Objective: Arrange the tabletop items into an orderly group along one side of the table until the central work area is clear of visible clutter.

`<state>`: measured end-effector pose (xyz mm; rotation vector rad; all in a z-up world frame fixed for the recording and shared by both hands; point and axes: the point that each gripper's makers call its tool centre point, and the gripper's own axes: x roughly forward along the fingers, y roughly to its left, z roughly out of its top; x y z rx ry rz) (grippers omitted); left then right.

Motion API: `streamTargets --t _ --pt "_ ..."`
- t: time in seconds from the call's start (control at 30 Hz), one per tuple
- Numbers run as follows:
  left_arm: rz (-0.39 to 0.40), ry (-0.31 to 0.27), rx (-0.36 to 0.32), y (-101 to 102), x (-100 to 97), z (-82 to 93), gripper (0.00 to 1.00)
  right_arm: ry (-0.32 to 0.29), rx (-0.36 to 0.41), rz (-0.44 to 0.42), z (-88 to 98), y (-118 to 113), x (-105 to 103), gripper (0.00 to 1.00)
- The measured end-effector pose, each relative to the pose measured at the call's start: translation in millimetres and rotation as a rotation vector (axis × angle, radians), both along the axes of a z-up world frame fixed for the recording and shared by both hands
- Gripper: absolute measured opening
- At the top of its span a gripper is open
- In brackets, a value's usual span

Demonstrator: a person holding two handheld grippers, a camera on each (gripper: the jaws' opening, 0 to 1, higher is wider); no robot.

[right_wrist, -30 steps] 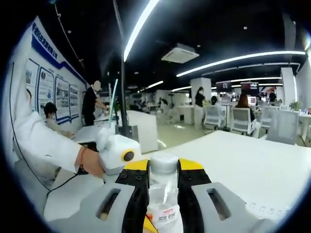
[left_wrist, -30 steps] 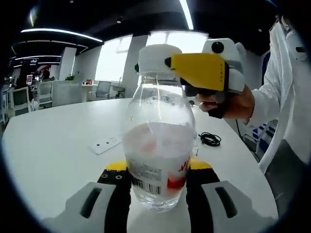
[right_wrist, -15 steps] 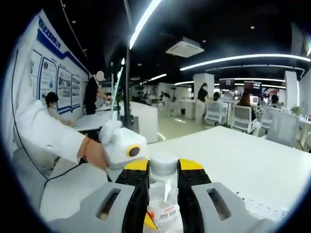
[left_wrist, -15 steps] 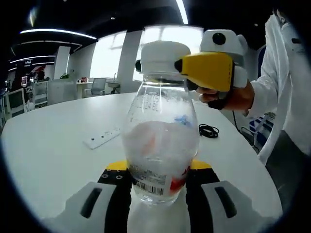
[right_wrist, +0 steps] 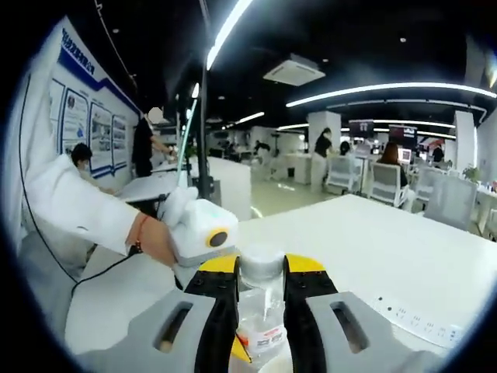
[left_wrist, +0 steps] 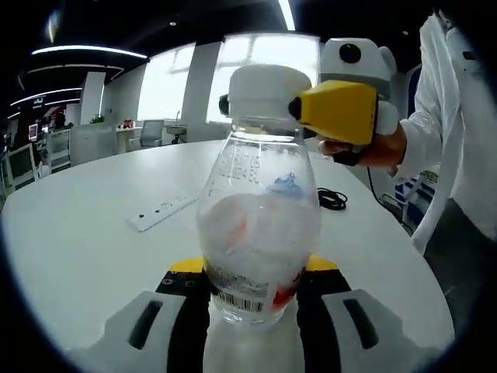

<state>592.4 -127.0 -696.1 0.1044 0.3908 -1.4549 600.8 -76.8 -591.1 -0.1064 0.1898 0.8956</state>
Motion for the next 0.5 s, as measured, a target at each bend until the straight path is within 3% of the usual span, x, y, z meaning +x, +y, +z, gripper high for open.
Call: streamTargets --t 0.5 --pt "-0.035 -0.015 0.044 -2.1 -6.9 -9.9 0.43 0.018 -0.019 -0.015 -8.9 -6.9 -8.0 0.18"
